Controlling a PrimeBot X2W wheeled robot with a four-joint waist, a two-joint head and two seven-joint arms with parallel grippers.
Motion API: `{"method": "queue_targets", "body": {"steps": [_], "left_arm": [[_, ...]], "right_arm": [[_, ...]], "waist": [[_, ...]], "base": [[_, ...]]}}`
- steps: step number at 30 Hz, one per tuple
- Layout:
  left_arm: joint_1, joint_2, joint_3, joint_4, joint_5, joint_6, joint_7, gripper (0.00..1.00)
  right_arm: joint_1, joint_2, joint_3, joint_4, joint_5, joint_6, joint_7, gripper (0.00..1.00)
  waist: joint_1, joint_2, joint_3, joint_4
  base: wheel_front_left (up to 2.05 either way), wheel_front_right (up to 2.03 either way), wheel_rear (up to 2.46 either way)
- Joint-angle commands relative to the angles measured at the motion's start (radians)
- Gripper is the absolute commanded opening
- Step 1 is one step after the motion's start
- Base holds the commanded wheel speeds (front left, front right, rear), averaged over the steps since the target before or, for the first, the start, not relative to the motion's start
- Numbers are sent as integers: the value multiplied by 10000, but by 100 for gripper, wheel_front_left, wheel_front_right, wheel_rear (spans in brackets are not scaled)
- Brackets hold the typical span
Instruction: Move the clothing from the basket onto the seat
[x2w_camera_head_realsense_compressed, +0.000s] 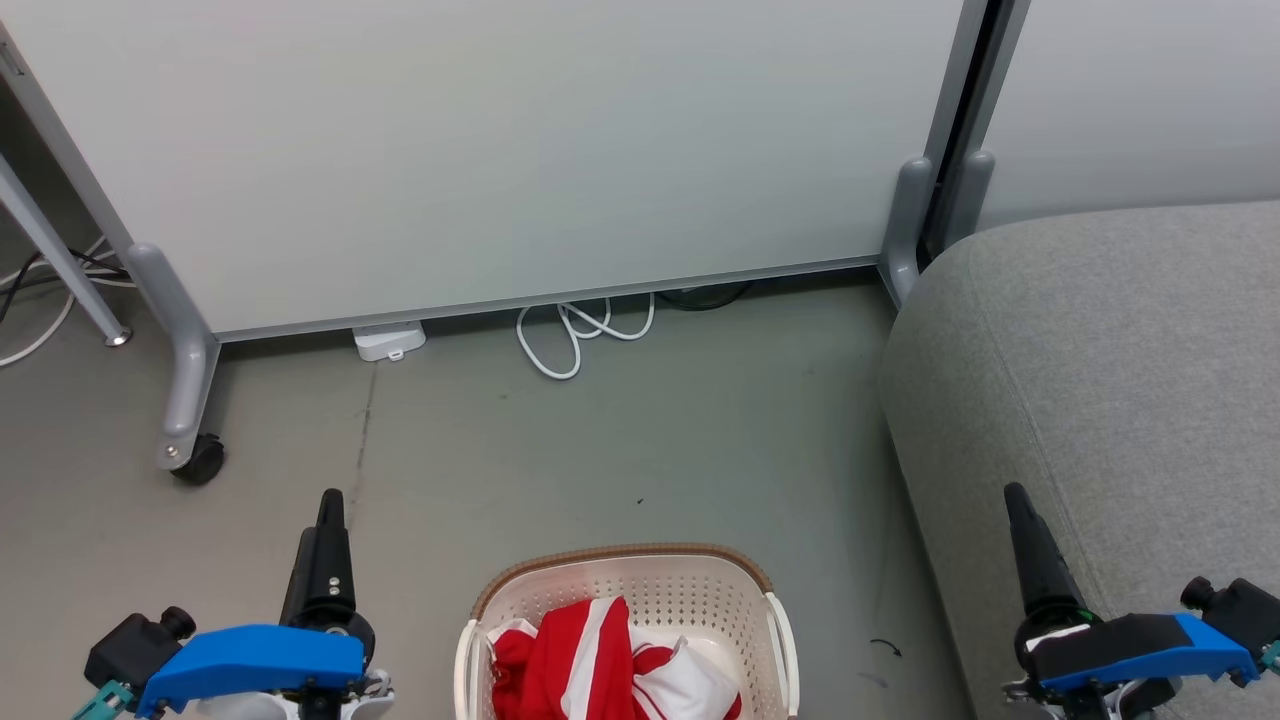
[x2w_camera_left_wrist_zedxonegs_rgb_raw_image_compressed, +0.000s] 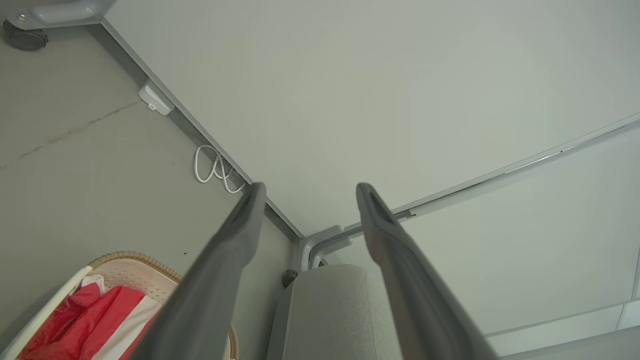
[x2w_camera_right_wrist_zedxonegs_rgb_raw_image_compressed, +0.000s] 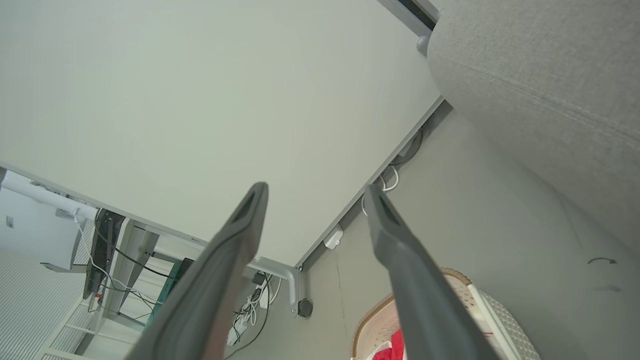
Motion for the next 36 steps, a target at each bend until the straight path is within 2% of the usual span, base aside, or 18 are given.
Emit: {"method": "queue_targets", "body": {"steps": [1,14,36], "left_arm": [[-265,80,-82,-136,440,15,-106,100],[-278,260,-537,-157,3280,18,-546,100],[-254,282,-888,-95,6097,-30,-1172,100]], "right_arm": [[-225,-64,27,-128,-374,19,-108,100],[-220,-80,41,-119,-2677,21,-545,100],[-207,-104,202,4,-5336,26,-1154,100]], "waist": [[0,0,4,0],[0,0,14,-5],[0,0,31,62]], "base": [[0,0,0],[0,0,0],[0,0,0]]}}
